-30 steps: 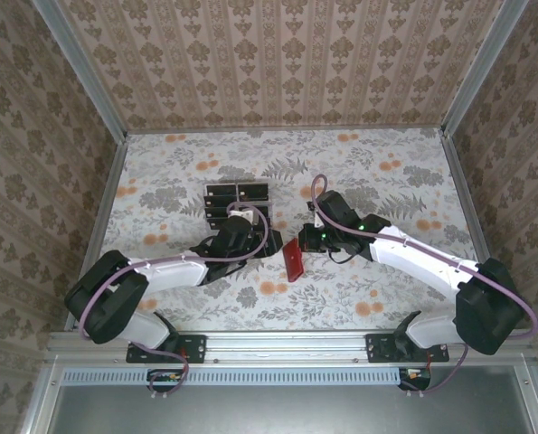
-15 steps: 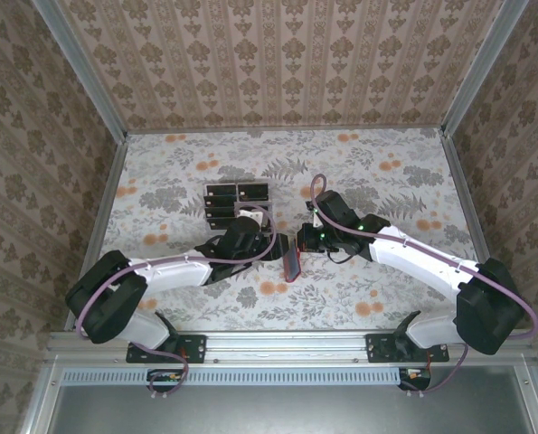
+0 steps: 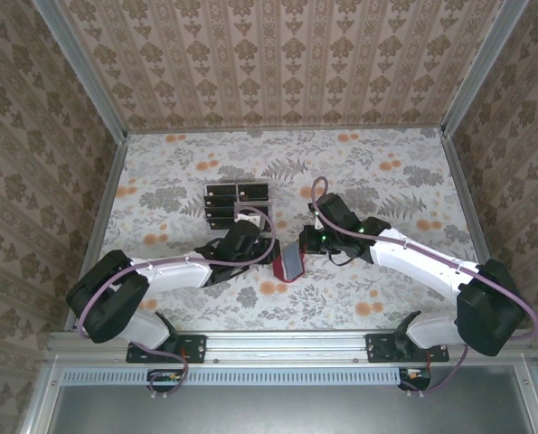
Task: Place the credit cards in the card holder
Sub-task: Open the card holder at the bottom-center of the table.
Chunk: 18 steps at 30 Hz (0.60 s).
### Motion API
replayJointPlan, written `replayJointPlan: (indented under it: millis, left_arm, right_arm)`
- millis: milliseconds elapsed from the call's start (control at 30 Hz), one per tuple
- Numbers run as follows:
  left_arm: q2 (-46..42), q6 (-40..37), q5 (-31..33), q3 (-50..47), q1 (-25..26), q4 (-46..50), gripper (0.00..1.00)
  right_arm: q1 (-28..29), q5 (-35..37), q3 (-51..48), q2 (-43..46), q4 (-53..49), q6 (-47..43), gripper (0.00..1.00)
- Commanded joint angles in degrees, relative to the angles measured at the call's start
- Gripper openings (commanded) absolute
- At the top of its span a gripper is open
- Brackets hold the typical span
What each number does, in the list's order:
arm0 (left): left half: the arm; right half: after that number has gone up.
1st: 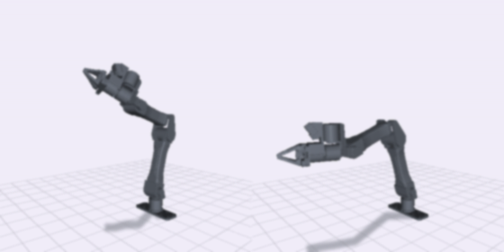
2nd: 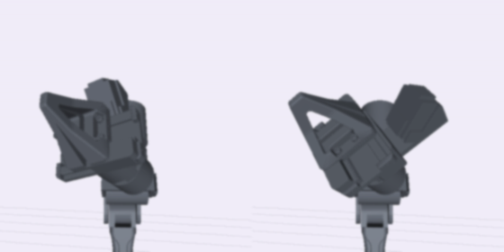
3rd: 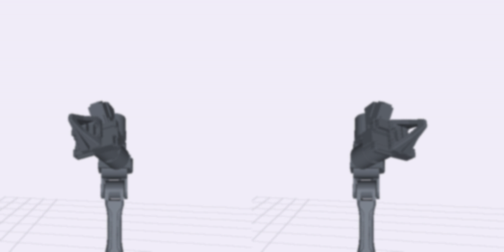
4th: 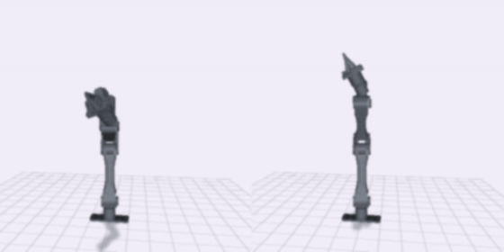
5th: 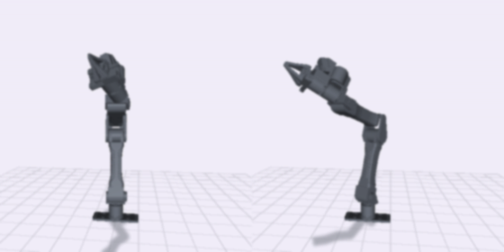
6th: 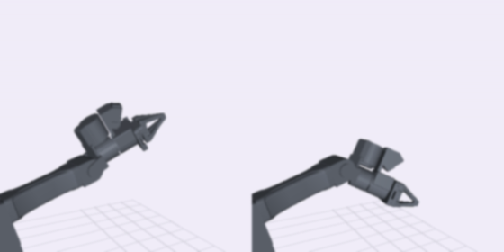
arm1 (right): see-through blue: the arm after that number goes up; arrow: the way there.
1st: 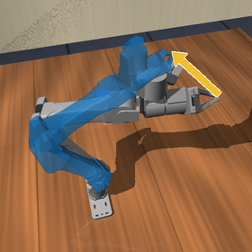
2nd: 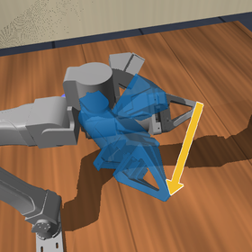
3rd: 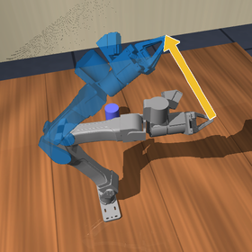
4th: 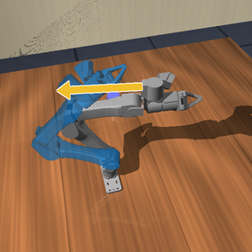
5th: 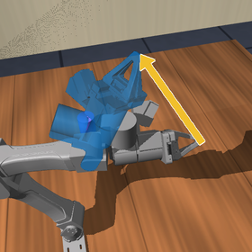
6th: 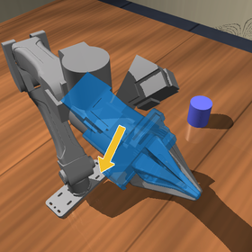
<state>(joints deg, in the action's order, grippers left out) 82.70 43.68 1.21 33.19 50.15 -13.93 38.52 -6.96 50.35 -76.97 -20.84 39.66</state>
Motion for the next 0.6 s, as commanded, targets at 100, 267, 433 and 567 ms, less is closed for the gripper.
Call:
replayJointPlan:
  millis: [100, 267, 433, 567]
  left_arm:
    - [-2.45, -1.92, 4.4, -3.5, -1.16, 3.4, 0.35]
    - [-2.37, -3.61, 4.82, -3.92, -2.03, 4.19, 0.37]
    - [-1.68, -4.56, 4.84, -4.08, -2.29, 4.54, 0.42]
    - [-1.57, -4.59, 5.56, -3.98, -2.84, 6.49, 0.46]
  right_arm:
    - [-1.67, 5.08, -7.74, -1.17, 6.62, 1.52, 0.0]
    - [-3.22, 7.34, -10.65, -4.72, 8.72, 2.07, 0.12]
    - [-3.98, 8.78, -11.15, -4.79, 6.62, 2.22, 0.29]
    - [-3.71, 7.72, -10.58, 0.81, 2.74, 2.74, 0.38]
